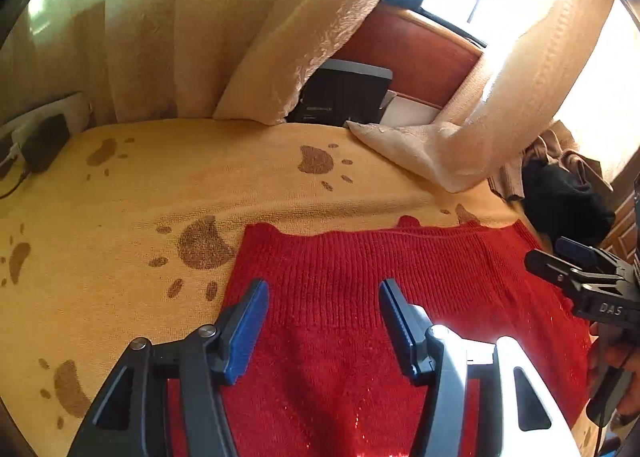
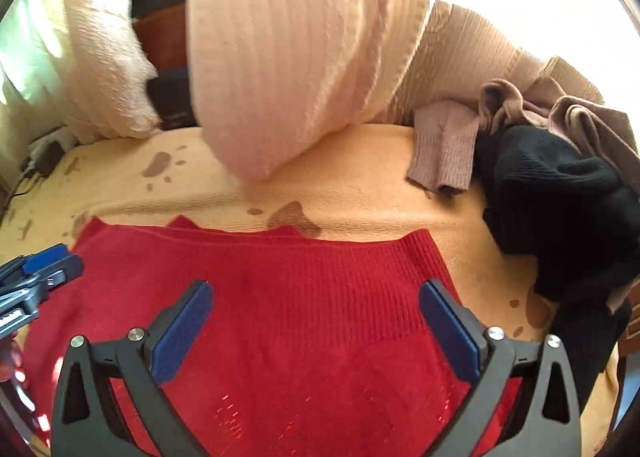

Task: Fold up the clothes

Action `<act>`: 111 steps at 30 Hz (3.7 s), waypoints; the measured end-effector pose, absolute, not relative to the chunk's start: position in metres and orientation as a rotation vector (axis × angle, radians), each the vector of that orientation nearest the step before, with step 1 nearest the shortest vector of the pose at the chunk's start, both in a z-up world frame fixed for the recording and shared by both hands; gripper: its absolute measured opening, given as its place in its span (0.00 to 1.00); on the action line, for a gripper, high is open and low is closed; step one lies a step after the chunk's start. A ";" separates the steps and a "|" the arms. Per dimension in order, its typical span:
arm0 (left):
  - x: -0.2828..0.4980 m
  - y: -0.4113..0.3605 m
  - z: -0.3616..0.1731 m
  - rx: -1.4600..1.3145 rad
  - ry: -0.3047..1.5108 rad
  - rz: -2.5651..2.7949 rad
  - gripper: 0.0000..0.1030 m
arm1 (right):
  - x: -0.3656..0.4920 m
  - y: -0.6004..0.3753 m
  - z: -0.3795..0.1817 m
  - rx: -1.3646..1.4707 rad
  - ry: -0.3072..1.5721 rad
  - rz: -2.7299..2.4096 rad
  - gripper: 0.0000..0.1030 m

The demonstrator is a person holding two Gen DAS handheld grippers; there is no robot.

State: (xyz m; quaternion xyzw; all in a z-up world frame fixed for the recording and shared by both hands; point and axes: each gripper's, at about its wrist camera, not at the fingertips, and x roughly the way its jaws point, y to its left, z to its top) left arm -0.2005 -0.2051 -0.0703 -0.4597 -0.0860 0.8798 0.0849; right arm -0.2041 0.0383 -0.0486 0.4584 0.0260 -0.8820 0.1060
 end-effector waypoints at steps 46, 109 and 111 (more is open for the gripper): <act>-0.085 -0.149 -0.085 -1.439 0.112 2.674 0.87 | -0.048 0.101 -0.103 1.218 0.192 -2.595 1.00; -0.080 -0.141 -0.070 -1.681 -0.054 2.903 0.99 | -0.051 0.100 -0.097 1.276 0.201 -2.551 1.00; -0.077 -0.136 -0.060 -1.639 -0.010 2.927 0.99 | -0.054 0.102 -0.087 1.294 0.171 -2.551 1.00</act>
